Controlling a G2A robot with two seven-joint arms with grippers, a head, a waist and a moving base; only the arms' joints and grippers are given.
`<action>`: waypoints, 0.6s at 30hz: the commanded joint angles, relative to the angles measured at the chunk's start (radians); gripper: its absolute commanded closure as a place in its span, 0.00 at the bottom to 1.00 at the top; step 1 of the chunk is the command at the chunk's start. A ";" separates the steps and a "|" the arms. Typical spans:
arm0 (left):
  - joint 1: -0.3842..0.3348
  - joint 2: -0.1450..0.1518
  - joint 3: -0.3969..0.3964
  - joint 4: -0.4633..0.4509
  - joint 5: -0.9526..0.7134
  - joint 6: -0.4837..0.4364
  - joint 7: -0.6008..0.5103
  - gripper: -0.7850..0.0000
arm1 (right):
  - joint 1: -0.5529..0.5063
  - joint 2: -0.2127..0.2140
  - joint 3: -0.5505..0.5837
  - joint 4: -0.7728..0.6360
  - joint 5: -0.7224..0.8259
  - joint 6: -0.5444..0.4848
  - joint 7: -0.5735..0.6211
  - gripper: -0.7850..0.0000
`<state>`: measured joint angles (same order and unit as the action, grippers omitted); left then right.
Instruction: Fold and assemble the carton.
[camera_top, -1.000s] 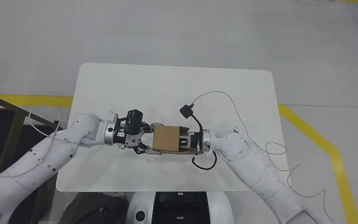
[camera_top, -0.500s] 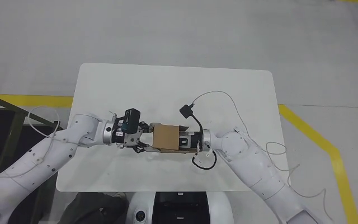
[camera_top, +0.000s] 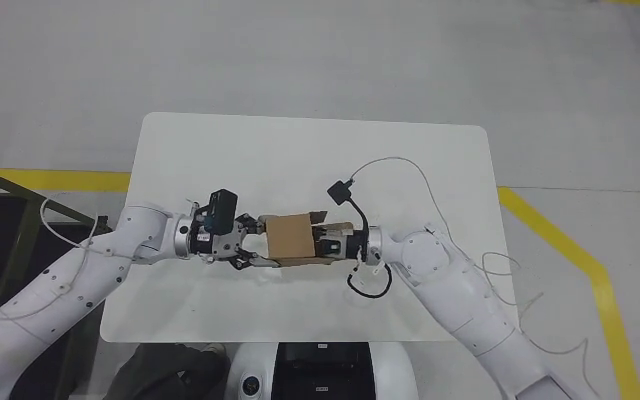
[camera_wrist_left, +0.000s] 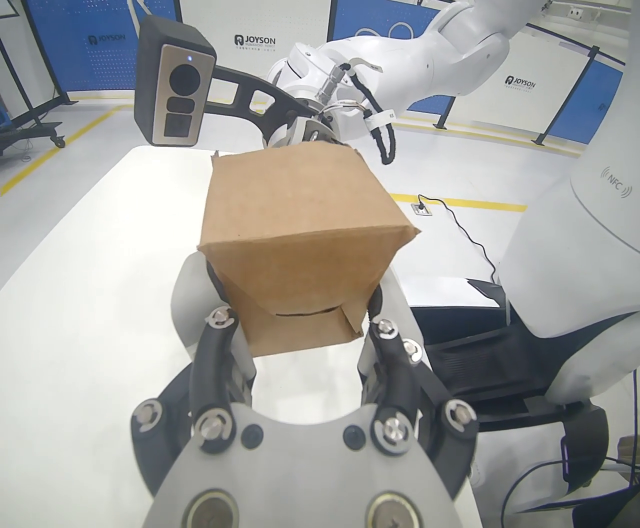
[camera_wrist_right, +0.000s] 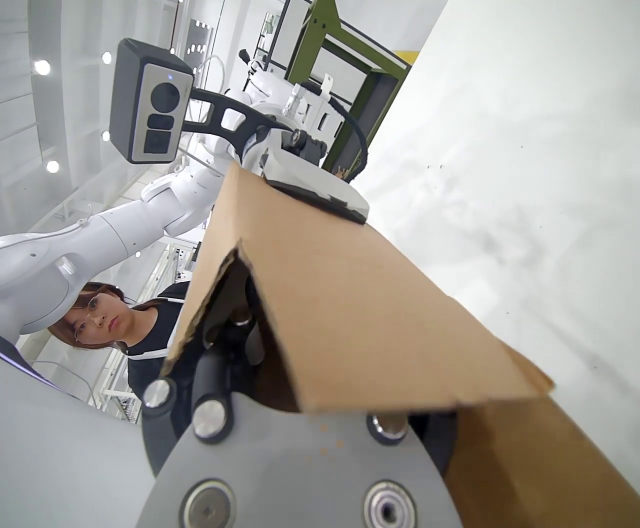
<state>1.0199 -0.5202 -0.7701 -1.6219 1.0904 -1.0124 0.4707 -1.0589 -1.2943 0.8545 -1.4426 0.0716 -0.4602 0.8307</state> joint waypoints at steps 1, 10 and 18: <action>0.005 0.004 -0.006 0.002 0.003 0.000 0.014 0.47 | -0.004 0.003 0.009 -0.006 0.001 0.002 0.002 0.55; 0.029 0.020 -0.034 -0.003 0.022 0.000 0.069 0.50 | -0.030 0.018 0.056 -0.038 0.000 0.016 0.002 0.62; 0.055 0.033 -0.058 -0.013 0.044 0.000 0.110 0.51 | -0.067 0.035 0.119 -0.068 0.018 0.005 -0.008 0.82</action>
<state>1.0720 -0.4879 -0.8260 -1.6337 1.1327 -1.0123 0.5769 -1.1224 -1.2605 0.9658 -1.5079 0.0877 -0.4531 0.8240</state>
